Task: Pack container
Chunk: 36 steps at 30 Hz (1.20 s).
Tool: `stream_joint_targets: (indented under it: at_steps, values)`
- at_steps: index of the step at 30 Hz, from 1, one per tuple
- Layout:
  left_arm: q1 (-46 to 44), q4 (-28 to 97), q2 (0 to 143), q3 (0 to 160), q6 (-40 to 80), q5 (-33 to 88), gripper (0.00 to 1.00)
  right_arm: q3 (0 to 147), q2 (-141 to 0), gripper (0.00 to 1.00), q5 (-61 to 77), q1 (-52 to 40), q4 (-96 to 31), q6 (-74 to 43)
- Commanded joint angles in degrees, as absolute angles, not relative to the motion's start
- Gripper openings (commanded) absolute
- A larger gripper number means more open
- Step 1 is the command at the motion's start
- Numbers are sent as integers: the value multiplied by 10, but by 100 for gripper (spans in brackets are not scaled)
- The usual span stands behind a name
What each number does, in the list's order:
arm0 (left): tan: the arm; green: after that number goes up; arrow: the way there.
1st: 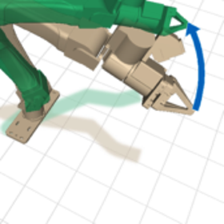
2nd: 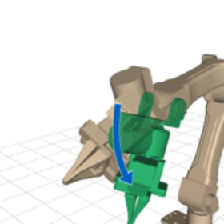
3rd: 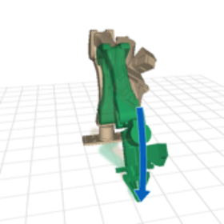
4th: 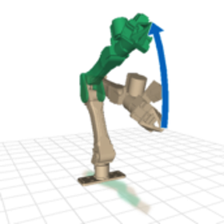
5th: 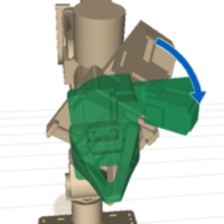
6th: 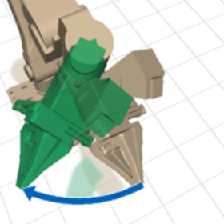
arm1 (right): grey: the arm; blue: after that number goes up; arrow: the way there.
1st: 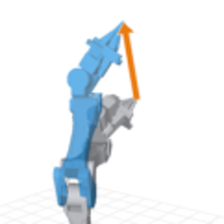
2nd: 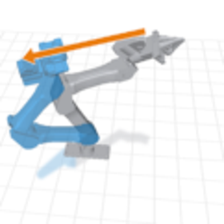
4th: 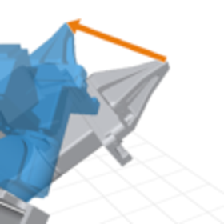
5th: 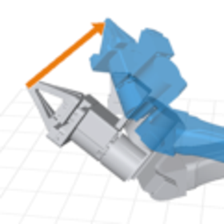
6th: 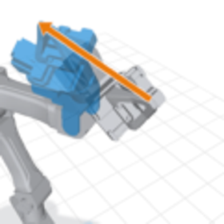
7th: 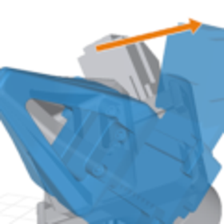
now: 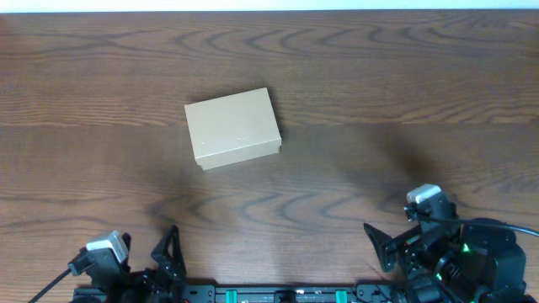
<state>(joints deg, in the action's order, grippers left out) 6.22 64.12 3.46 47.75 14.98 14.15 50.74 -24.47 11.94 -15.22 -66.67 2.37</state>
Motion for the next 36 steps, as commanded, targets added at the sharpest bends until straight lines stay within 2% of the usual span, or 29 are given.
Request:
stream_joint_targets:
  at_steps: [1,15,20,36]
  values:
    - [63,629,34,451,97,53,95,503,-243,99,118,-144,-671,29]
    - [64,456,32,238,-36,25,95,503,-243,99,118,-144,-671,29]
    - [64,430,14,179,-72,25,95,503,-243,99,118,-144,-671,29]
    - [63,403,2,92,-73,30,95,503,-243,99,118,-144,-671,29]
